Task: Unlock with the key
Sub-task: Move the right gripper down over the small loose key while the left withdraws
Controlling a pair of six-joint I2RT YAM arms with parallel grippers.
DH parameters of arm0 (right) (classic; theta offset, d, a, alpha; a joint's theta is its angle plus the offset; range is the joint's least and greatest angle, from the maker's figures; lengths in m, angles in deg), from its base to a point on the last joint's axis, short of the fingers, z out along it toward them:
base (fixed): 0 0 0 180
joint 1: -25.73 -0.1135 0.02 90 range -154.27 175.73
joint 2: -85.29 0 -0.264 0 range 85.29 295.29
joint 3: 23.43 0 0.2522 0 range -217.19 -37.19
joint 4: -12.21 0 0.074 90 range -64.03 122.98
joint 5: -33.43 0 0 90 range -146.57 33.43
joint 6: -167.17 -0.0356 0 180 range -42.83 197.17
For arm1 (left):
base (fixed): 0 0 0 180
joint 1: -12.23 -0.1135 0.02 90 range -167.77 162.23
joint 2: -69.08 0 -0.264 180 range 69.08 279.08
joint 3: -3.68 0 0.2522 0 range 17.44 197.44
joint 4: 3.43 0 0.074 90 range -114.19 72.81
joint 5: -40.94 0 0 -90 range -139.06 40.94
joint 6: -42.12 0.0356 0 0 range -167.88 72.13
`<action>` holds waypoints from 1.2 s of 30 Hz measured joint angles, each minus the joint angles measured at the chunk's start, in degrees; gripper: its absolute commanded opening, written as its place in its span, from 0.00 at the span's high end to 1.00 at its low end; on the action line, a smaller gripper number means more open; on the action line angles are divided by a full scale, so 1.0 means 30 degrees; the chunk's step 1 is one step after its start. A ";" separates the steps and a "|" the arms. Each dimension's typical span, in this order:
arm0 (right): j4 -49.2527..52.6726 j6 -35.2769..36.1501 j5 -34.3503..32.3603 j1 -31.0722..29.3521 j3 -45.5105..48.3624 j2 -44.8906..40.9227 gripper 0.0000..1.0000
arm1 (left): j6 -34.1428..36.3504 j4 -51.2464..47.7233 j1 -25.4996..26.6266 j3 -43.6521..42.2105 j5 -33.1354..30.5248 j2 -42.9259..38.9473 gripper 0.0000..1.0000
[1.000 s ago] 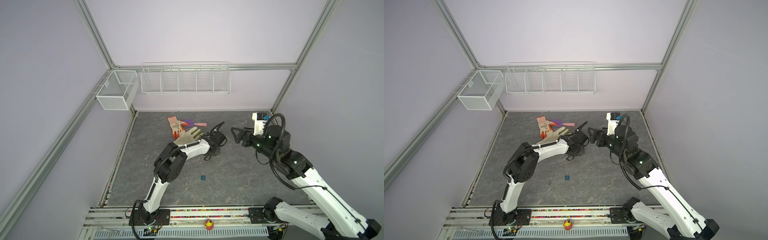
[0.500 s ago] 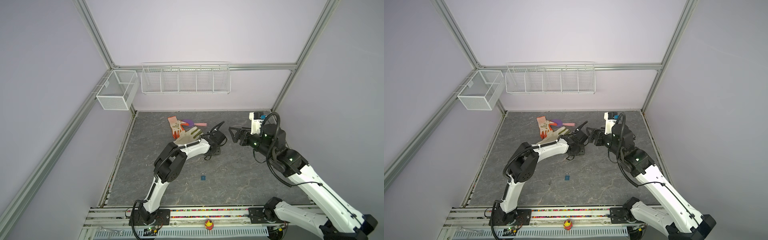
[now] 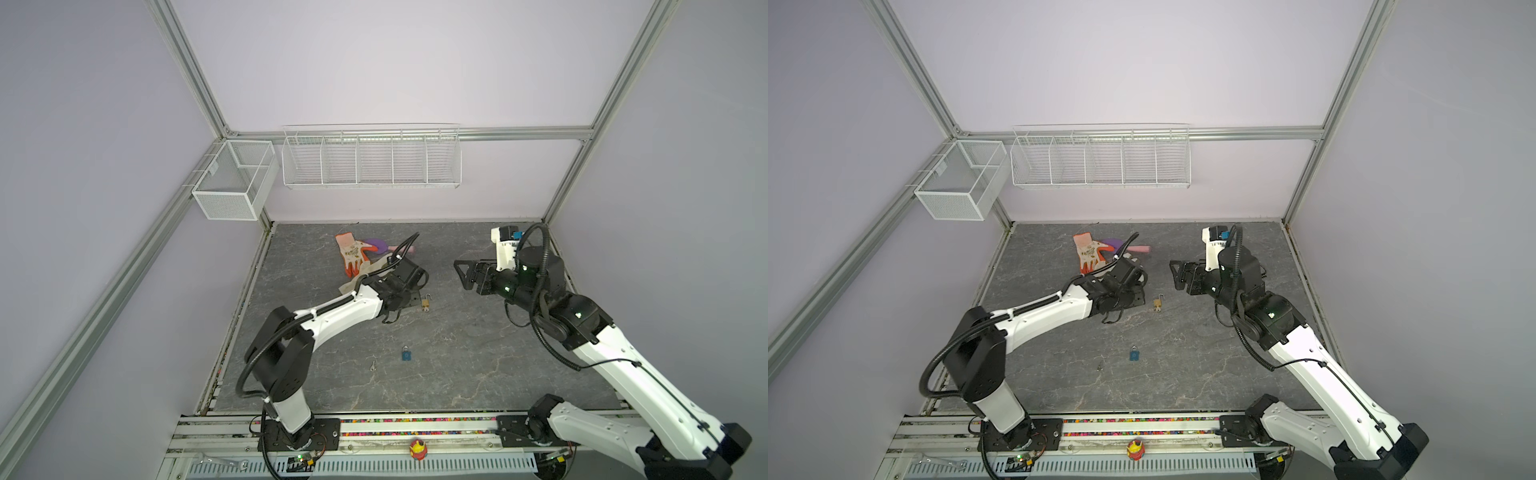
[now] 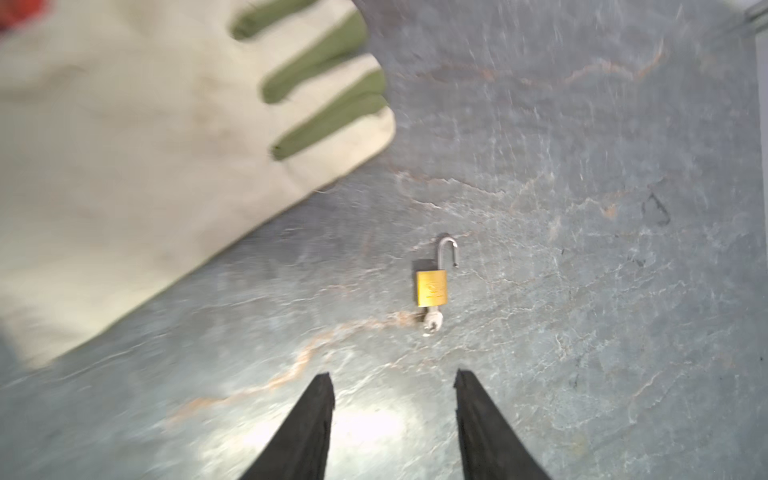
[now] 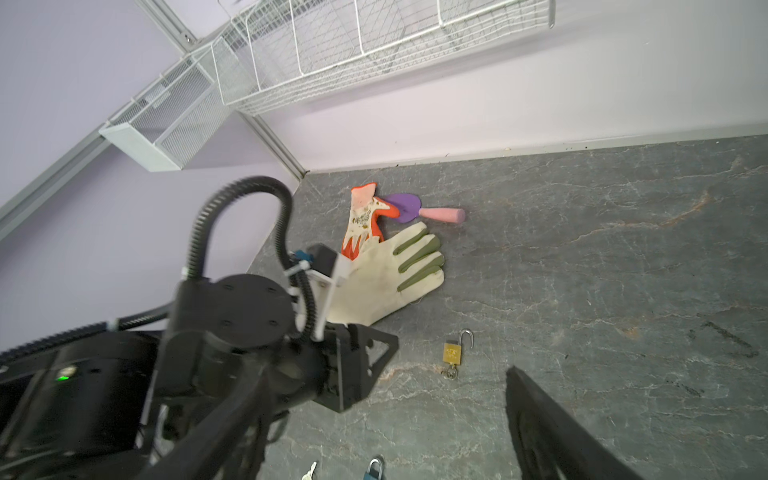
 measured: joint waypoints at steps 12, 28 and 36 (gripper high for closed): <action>0.0634 0.0685 -0.0044 -0.5071 0.0452 0.4554 0.12 | 0.0561 -0.0299 -0.2492 -0.7461 -0.2004 -1.0550 0.51; 0.0823 -0.1705 -0.3220 -1.2531 -0.1807 1.3843 0.12 | 0.1086 -0.5238 -0.4415 -1.0185 -0.2710 -2.1617 0.44; 0.1515 -0.2113 -0.3971 -1.2932 -0.3876 1.6735 0.12 | 0.0539 -0.6615 -0.4415 -1.0389 -0.2710 -2.2913 0.44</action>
